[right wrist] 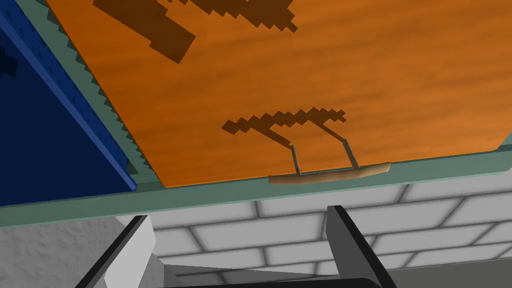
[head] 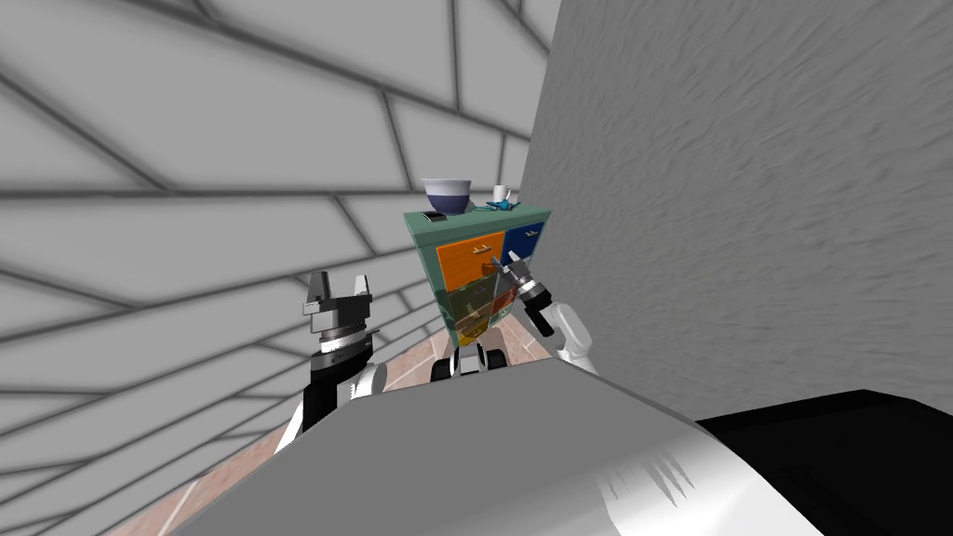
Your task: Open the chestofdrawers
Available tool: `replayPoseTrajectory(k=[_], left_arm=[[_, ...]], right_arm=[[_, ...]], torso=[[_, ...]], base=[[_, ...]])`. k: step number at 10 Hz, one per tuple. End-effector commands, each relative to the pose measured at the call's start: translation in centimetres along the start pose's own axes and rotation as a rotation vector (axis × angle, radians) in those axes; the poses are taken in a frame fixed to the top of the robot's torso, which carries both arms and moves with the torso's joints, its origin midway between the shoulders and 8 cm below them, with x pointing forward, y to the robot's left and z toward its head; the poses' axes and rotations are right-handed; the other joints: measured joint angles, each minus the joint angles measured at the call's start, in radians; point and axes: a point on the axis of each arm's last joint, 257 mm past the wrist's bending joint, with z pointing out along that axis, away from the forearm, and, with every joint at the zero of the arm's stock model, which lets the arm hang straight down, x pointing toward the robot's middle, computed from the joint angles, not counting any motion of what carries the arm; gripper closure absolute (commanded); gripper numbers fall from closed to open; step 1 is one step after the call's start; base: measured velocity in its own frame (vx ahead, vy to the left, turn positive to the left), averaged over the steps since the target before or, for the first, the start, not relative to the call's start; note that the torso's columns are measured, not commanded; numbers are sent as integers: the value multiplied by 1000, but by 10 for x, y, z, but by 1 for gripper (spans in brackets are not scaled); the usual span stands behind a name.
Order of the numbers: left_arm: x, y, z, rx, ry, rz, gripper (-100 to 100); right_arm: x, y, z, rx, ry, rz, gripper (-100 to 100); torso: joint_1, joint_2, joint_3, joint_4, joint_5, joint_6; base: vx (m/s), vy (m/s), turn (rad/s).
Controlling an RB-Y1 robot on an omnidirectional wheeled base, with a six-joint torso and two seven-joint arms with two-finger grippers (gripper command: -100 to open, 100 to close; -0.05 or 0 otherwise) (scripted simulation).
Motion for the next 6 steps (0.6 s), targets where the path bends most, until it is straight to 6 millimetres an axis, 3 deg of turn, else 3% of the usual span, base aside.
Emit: replayPoseTrajectory(k=[1, 6], left_arm=[[0, 0, 0, 0, 0, 0, 0], [0, 0, 0, 0, 0, 0, 0]], right_arm=[[3, -4, 7, 6, 15, -87, -100], [10, -9, 13, 12, 47, -235, -100]], torso=[[-1, 0, 0, 0, 0, 0], [0, 0, 0, 0, 0, 0]], base=[[-15, 32, -9], [-5, 33, -3]])
